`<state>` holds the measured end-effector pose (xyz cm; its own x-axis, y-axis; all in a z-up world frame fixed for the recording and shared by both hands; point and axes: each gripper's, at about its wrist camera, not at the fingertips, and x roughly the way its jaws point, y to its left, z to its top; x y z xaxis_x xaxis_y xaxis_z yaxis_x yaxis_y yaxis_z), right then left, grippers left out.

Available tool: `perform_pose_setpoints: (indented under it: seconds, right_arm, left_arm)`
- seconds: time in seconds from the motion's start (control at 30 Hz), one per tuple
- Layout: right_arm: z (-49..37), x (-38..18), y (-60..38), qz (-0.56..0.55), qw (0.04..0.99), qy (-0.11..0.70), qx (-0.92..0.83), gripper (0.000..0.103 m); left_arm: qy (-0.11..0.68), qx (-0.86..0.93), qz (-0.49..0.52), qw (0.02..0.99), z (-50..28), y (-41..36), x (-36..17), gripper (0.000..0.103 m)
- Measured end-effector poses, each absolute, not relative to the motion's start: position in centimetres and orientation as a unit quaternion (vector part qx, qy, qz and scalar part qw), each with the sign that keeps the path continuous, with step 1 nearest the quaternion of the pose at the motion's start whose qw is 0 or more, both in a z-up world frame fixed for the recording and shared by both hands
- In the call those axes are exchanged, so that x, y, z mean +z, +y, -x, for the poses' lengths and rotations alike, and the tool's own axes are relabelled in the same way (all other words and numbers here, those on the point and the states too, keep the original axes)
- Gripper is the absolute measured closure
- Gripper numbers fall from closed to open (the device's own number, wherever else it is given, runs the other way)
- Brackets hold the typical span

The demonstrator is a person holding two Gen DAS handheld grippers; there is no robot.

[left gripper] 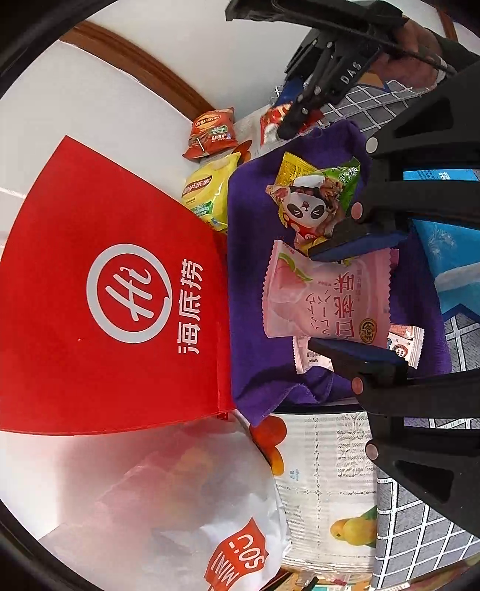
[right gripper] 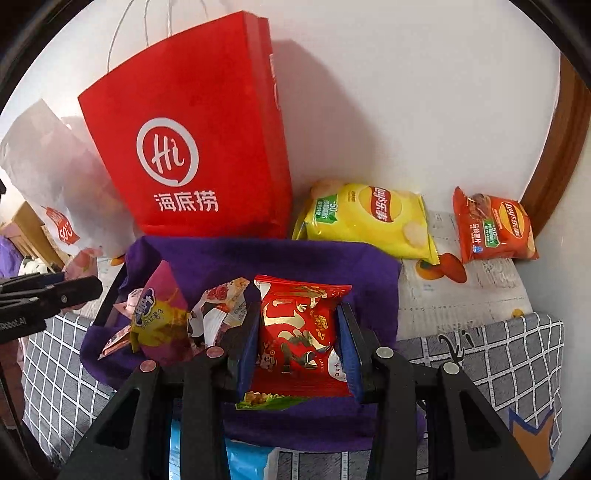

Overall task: Organize snacks
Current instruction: 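Lower both packs onto the towel and open both tools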

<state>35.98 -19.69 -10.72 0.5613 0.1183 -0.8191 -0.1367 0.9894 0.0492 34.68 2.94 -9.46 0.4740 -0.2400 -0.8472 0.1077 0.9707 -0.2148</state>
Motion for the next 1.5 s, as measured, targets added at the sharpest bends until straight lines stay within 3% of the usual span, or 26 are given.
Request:
perform_pose_setpoints:
  seconds: [0.5, 1.5]
  right_arm:
    - [-36.1, -9.7, -21.9, 0.0, 0.888, 0.456, 0.051, 0.063]
    - [-36.9, -13.9, -19.5, 0.042, 0.848, 0.523, 0.081, 0.063]
  left_arm:
    - [0.513, -0.096, 0.076, 0.849, -35.2, 3.7, -10.2, 0.064]
    - [0.56, -0.058, 0.044, 0.825, -36.1, 3.6, -13.2, 0.063]
